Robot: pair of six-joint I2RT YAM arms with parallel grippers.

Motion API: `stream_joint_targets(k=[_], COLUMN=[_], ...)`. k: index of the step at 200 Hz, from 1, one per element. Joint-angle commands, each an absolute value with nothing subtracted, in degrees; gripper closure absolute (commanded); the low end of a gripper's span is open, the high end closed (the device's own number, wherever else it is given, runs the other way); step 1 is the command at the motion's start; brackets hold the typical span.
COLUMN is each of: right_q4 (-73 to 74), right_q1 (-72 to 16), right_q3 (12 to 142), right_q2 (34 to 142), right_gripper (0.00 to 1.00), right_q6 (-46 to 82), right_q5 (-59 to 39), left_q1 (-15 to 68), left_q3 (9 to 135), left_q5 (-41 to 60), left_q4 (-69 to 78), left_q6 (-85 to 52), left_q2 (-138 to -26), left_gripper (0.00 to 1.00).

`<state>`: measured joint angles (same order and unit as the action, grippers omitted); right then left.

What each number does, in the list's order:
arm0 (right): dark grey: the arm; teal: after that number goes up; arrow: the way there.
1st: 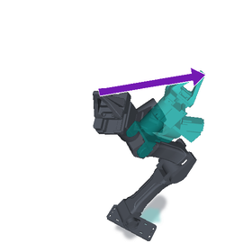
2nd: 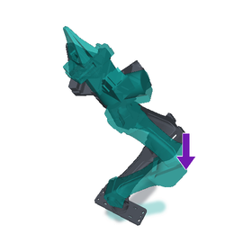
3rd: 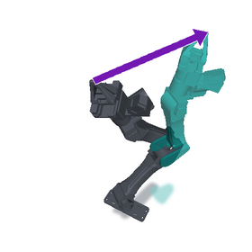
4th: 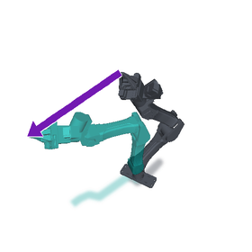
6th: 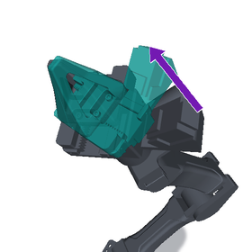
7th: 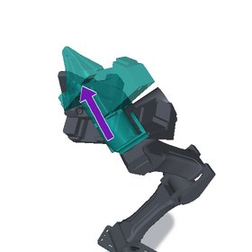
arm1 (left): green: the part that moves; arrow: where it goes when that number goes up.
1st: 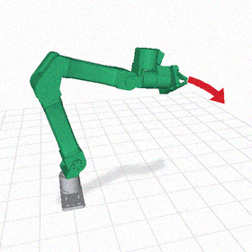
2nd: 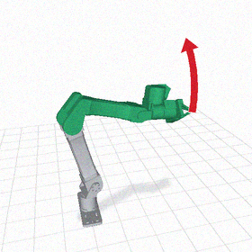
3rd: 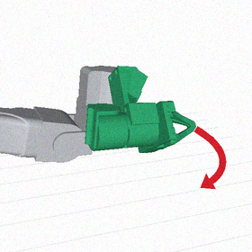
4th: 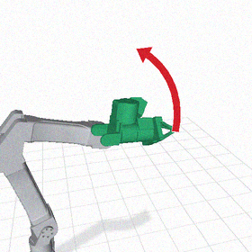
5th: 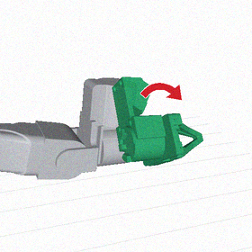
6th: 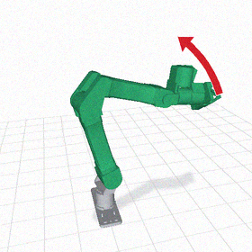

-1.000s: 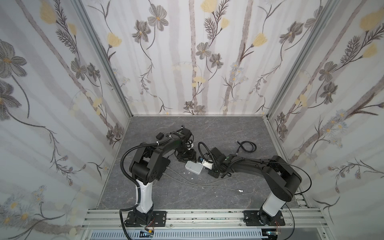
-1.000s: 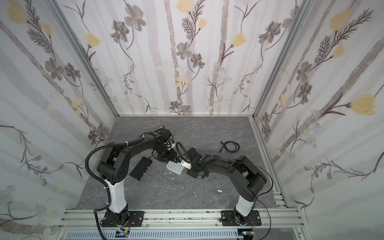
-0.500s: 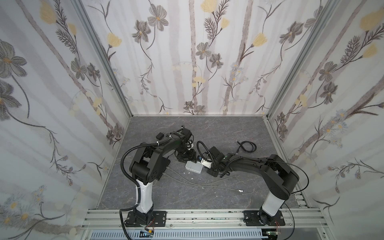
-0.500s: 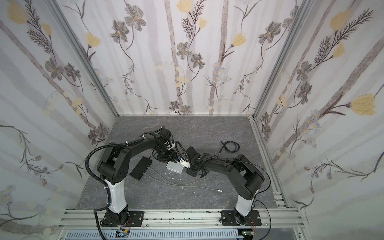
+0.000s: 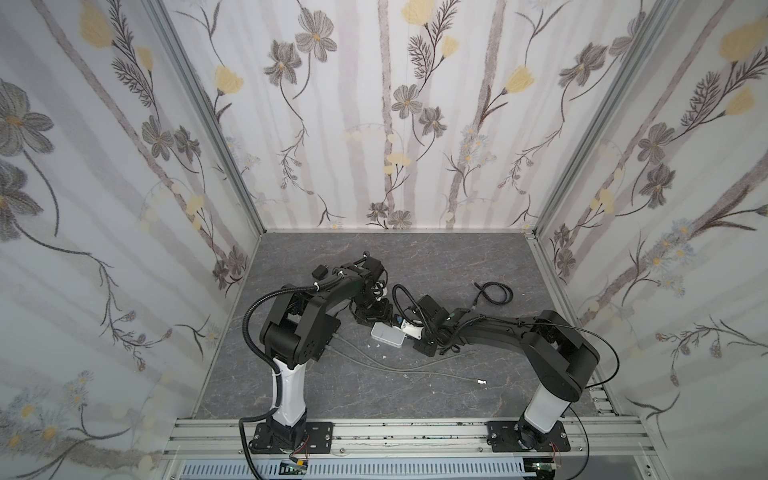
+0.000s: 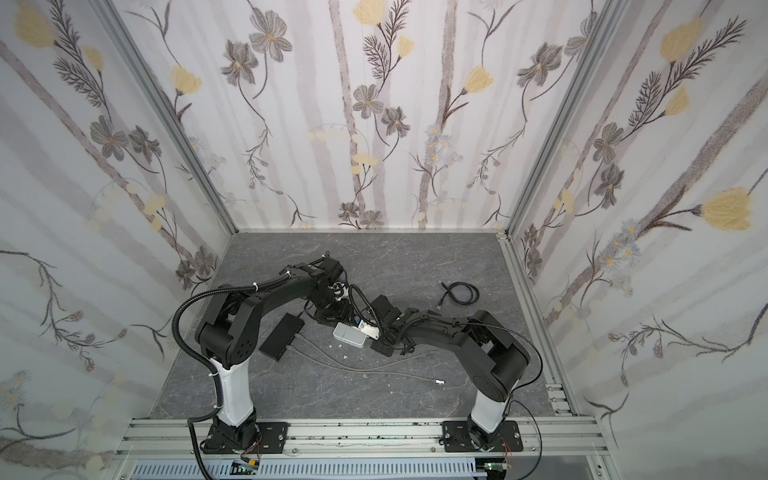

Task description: Insert the plug into the switch port

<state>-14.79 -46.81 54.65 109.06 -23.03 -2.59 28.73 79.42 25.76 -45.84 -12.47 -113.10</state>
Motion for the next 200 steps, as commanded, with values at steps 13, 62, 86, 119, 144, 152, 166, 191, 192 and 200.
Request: stream_joint_targets(k=[13,62,86,119,144,152,166,191,192,200], right_q4=[-14.9,-15.7,-15.9,-16.6,-16.8,-16.9,-17.2,-17.7,-17.8,-18.2], right_q1=[-46.9,-46.9,-47.1,-47.1,-47.1,-47.1,-47.1,-47.1,-47.1,-47.1], right_q3=[55.6,57.6,58.4,60.0,61.6,62.2,63.0,63.9,63.9,64.3], right_q2=[109.8,110.8,110.9,110.7,111.3,111.7,112.2,113.0,113.1,113.5], right_gripper=[1.00,1.00,1.00,1.00,1.00,1.00,1.00,1.00,1.00,1.00], right_q6=[-22.9,-23.4,-23.7,-24.4,-24.5,-24.5,-24.5,-25.0,-25.0,-25.2], right_q5=[-2.5,-2.5,-2.5,-2.5,-2.7,-2.9,-3.2,-3.3,-3.3,-3.1], left_q1=[28.8,29.0,29.2,29.4,29.4,29.4,29.5,29.5,29.5,29.5], left_q3=[79.3,79.3,79.3,79.3,79.2,79.2,79.2,79.3,79.3,79.3], left_q5=[27.0,27.5,27.7,27.8,27.9,27.9,28.1,28.2,28.2,28.3], left_q4=[-46.0,-45.9,-45.9,-45.8,-45.7,-45.8,-45.8,-45.8,-45.8,-45.8], left_q6=[-13.1,-13.1,-13.1,-13.2,-13.2,-13.2,-13.2,-13.2,-13.2,-13.2], left_q2=[-113.4,-113.3,-113.3,-113.3,-113.4,-113.4,-113.5,-113.5,-113.5,-113.5], left_gripper=[0.32,0.32,0.32,0.32,0.32,0.32,0.32,0.32,0.32,0.32])
